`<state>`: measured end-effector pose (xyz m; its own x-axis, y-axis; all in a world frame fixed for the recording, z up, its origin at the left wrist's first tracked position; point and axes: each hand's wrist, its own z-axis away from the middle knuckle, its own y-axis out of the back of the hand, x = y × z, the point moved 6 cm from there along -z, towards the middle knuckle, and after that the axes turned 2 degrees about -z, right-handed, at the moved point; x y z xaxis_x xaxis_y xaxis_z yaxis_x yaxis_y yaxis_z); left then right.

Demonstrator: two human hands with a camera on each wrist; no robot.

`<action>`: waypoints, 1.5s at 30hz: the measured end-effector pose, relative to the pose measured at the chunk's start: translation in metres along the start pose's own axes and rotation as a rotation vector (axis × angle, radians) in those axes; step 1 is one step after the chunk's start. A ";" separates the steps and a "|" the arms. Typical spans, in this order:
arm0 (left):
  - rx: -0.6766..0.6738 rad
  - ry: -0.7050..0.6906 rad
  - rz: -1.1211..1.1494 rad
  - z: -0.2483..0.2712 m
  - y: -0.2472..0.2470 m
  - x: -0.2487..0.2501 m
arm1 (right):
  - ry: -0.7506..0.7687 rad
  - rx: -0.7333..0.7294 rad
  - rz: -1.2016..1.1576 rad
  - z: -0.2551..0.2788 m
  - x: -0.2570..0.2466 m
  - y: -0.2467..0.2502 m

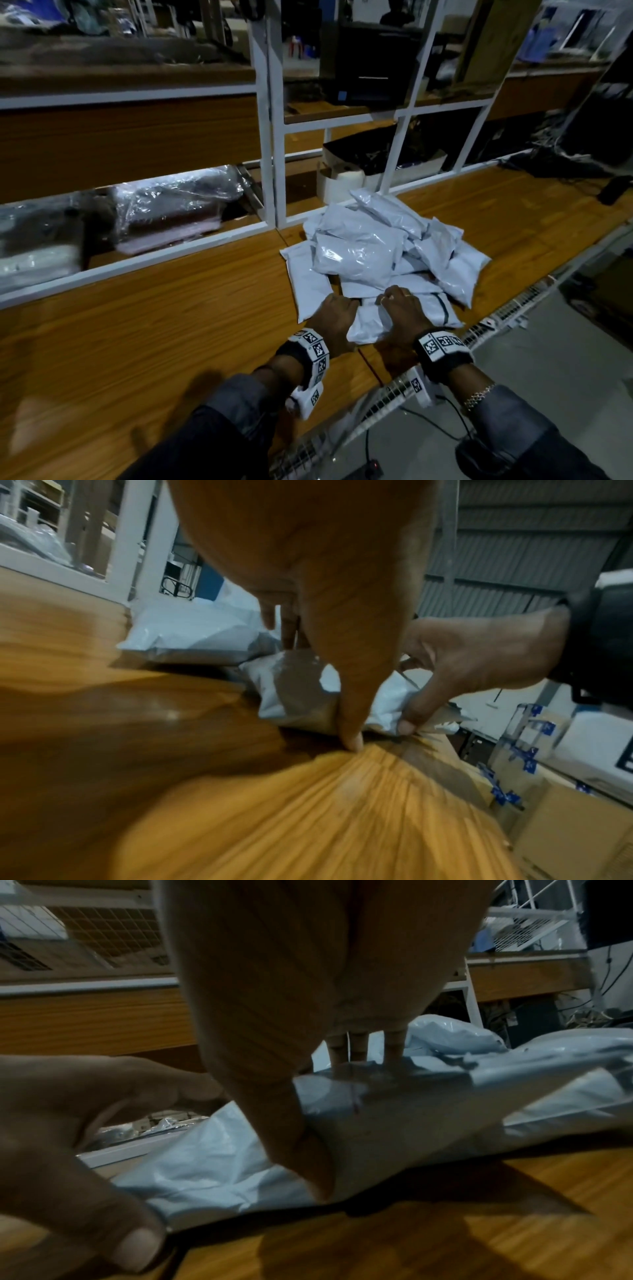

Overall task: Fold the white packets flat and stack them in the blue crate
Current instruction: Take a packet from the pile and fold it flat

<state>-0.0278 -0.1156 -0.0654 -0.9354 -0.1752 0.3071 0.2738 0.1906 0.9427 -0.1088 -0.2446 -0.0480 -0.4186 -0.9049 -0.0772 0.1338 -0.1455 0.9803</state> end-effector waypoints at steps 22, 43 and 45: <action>0.048 0.378 -0.032 0.343 0.089 -0.107 | 0.436 -0.196 -0.285 0.067 -0.305 -0.030; 0.170 0.765 -0.114 0.434 0.054 -0.118 | 0.532 -0.140 -0.127 0.096 -0.418 -0.113; 0.172 0.775 -0.115 0.432 0.048 -0.121 | 0.524 -0.073 -0.099 0.094 -0.418 -0.114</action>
<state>0.0015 0.3322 -0.1137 -0.5168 -0.8118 0.2719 0.0877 0.2658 0.9600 -0.0337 0.1875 -0.1101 0.0698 -0.9610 -0.2675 0.1862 -0.2509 0.9499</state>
